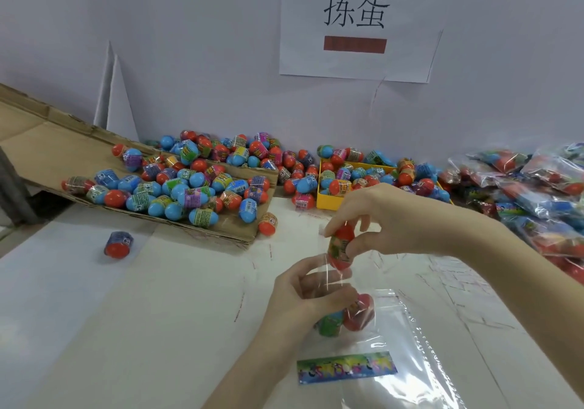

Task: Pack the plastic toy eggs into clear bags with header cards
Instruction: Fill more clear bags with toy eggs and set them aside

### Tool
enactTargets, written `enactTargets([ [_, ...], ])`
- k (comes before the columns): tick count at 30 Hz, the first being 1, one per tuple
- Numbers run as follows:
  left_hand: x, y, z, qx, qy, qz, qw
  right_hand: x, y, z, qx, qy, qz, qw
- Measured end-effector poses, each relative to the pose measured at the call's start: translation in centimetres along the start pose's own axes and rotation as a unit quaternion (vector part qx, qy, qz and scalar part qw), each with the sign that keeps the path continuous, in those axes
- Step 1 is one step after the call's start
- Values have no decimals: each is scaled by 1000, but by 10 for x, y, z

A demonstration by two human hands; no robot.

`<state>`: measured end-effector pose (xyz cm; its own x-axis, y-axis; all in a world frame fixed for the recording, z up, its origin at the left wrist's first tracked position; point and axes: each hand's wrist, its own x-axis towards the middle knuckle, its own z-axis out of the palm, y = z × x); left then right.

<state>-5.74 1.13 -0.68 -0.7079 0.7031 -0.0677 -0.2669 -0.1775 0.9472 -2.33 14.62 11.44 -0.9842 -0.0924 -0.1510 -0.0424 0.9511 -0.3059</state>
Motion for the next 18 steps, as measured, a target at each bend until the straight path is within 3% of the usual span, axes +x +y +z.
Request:
enactTargets([
  [13, 1, -6, 1, 66, 29, 10, 997, 5, 5, 15, 110, -30, 39, 993],
  [16, 3, -9, 2, 47, 38, -7, 998, 7, 4, 16, 60, -86, 42, 994],
  [18, 4, -10, 1, 32, 43, -14, 998, 13, 2, 13, 27, -31, 19, 999],
])
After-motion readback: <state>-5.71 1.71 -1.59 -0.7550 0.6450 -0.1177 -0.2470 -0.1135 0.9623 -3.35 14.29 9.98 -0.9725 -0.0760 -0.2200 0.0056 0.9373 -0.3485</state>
